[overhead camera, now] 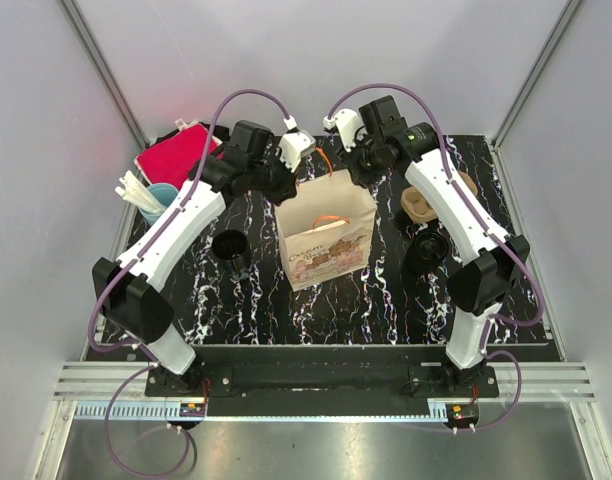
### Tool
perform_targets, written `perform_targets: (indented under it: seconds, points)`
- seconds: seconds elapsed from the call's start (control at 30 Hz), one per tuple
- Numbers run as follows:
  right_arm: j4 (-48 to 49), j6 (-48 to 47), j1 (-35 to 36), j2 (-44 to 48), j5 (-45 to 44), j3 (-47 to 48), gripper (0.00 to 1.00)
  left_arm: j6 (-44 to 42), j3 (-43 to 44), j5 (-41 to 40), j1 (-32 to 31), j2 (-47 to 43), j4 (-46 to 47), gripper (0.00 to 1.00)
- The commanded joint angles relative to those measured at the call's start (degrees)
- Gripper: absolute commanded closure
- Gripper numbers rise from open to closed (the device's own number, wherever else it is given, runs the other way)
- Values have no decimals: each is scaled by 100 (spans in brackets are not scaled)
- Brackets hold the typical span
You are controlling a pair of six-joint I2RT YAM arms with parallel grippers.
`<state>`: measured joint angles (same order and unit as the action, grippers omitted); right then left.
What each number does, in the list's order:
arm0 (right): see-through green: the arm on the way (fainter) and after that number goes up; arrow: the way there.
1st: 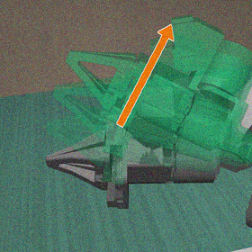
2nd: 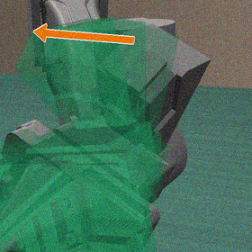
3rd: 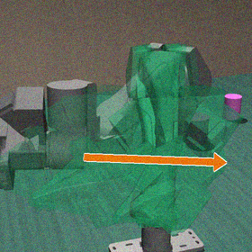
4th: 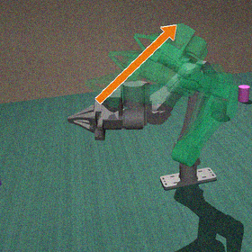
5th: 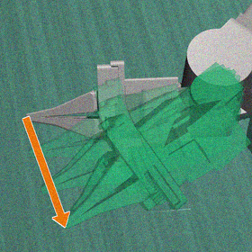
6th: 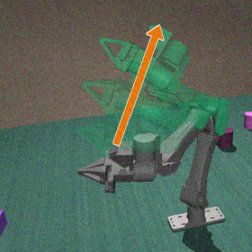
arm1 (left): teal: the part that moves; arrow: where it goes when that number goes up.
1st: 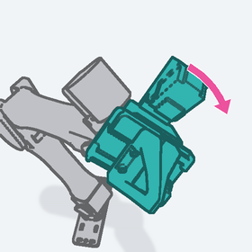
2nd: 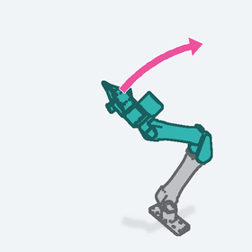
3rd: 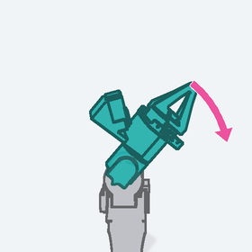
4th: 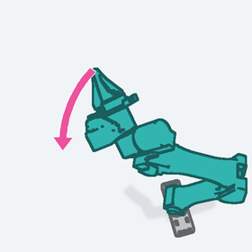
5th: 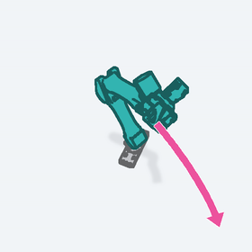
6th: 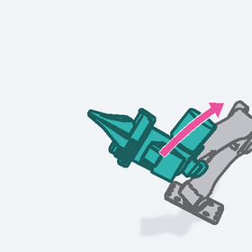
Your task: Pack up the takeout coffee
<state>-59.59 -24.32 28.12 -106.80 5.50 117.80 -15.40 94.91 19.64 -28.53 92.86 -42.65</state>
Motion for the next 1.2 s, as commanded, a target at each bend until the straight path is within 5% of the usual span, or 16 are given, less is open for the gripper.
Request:
perform_targets:
  seconds: [0.0,0.1,0.17,0.2,0.23,0.27,0.37,0.67,1.17]
  points:
    - [159,146,-61,37,22,111,74,-86,361,-30,-91,92,47,100]
    - [159,164,-43,195,-127,357,82,-78,615,-144,-126,92,3,100]
    - [106,164,-52,370,-145,612,77,-69,975,-276,-170,75,20,100]
    - [88,181,-43,432,-137,708,70,-42,1107,-302,-170,40,29,100]
    - [53,199,-52,485,-111,892,41,-42,1334,-346,-187,13,38,100]
    - [1,199,-52,642,-84,972,28,-25,1424,-373,-231,-13,64,100]
    - [9,252,-43,1028,13,1122,8,2,1469,-496,-354,-162,274,100]
    - [255,287,-52,2083,74,183,0,-130,-561,-1005,-837,-401,1303,100]
    - [492,349,-52,2805,22,-187,0,151,519,-1340,-855,-462,1409,100]
